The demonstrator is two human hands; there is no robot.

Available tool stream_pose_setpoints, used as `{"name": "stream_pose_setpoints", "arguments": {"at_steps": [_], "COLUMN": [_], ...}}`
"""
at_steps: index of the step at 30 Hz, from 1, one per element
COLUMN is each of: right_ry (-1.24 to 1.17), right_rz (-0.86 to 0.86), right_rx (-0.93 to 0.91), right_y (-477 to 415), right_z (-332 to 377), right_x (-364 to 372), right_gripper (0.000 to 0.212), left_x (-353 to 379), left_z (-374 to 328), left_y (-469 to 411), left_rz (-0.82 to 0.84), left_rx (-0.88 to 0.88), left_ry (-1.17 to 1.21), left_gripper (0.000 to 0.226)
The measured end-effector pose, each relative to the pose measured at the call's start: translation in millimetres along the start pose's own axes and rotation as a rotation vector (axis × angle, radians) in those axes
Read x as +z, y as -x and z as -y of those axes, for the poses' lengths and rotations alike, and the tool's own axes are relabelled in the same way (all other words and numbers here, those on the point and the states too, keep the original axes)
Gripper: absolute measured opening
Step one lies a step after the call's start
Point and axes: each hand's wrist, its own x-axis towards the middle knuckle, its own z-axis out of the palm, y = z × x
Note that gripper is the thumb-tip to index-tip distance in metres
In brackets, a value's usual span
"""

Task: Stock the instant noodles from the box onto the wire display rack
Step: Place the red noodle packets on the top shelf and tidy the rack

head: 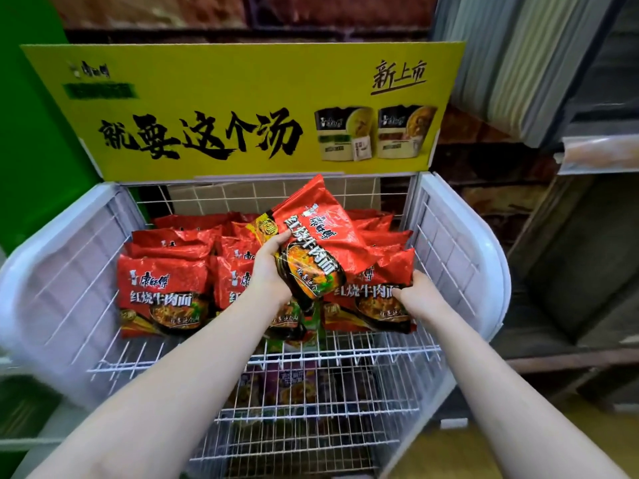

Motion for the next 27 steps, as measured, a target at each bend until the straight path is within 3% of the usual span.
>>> {"name": "stream_pose_setpoints", "arguments": {"at_steps": [6,12,15,18,20,24,27], "right_ry": [0.038,-0.010,-0.088,-0.228,-0.324,-0.619,-0.724], "right_rz": [-0.024,-0.072,-0.214,-0.326,-0.249,0.044,0.137], "right_rx": [0.039,0.112,-0.016,-0.171,-0.194,0.027,0.138], "right_y": [-15.4,-11.5,0.1,18.3,31.7,58.0,75.1], "right_z": [-8.0,-11.8,-7.8,9.4,24.5,49.6,58.8], "right_x": [9.6,3.6,4.1,6.8,13.2,38.5,57.8], "right_gripper": [0.012,0.069,0.059,0.029,0.018,0.052,0.057], "left_x": [2.4,4.6,3.8,1.7,-0.2,-10.1,-23.1], "left_z": [1.7,5.7,6.0,2.3,-0.6,-5.4,-11.1], "left_y": [-7.3,-1.8,6.8,18.4,26.8,43.4,57.5], "left_rz": [-0.031,-0.029,-0.008,0.033,0.070,0.074,0.071], "left_rx": [0.007,0.019,0.019,0.029,0.042,0.061,0.076], "left_ry": [0.032,0.049,0.063,0.091,0.100,0.116,0.061], "left_gripper": [0.022,0.019,0.021,0.024,0.027,0.026,0.035]}}
